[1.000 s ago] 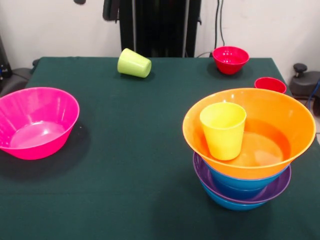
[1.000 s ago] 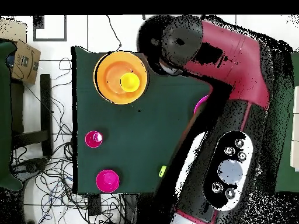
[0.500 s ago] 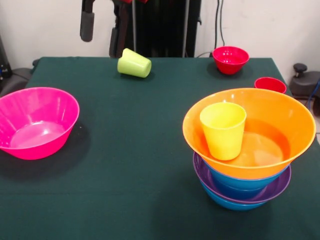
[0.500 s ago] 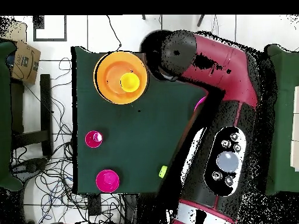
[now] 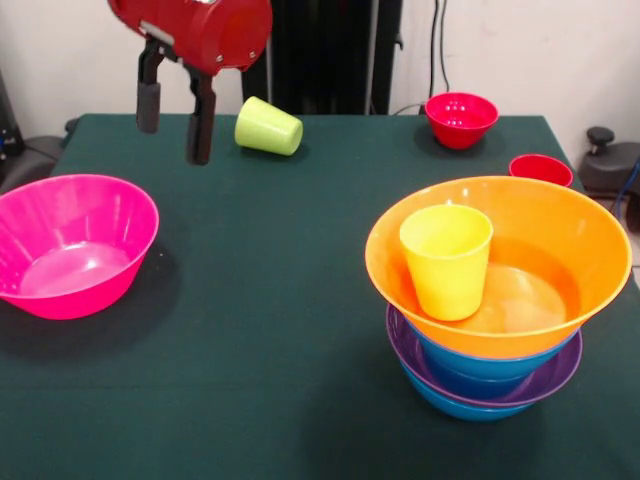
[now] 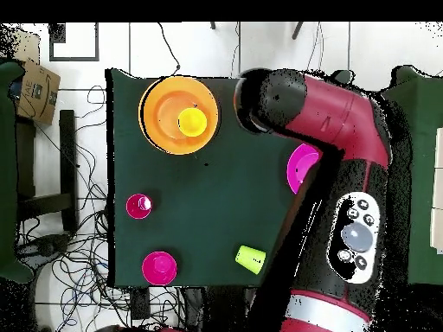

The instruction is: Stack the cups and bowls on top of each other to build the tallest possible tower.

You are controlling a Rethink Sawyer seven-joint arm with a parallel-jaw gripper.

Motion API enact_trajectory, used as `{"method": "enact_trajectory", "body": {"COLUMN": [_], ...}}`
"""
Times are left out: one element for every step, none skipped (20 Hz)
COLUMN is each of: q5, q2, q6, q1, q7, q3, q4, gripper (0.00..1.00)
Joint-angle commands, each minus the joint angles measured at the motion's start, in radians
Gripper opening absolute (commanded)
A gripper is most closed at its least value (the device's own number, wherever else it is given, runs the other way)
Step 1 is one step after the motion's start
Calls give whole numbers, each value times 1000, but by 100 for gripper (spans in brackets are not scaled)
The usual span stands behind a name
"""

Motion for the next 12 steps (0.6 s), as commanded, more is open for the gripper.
{"method": "enact_trajectory", "body": {"q5": [-113,-126,-137,-146,-155,-164,-174,-183,-194,-204,-211,-215], "q2": [-15,-19,-22,-24,-27,-29,-29,-29,-30,-32,-33,-37], "q6": [-69,-75,-83,-90,-98,-102,-103,-105,-108,-114,-113,-124], "q1": [-74,-85,-92,-103,-113,-125,-132,-139,-142,-148,-153,-164], "q7": [-390,-403,-407,-417,-427,-448,-456,-463,-466,-471,-474,-484], "q3": [214,227,239,256,273,294,307,319,324,334,341,357], "q4": [172,180,185,194,203,212,213,214,213,214,215,224], "gripper": [100,100,100,100,100,100,100,100,100,100,100,100]}}
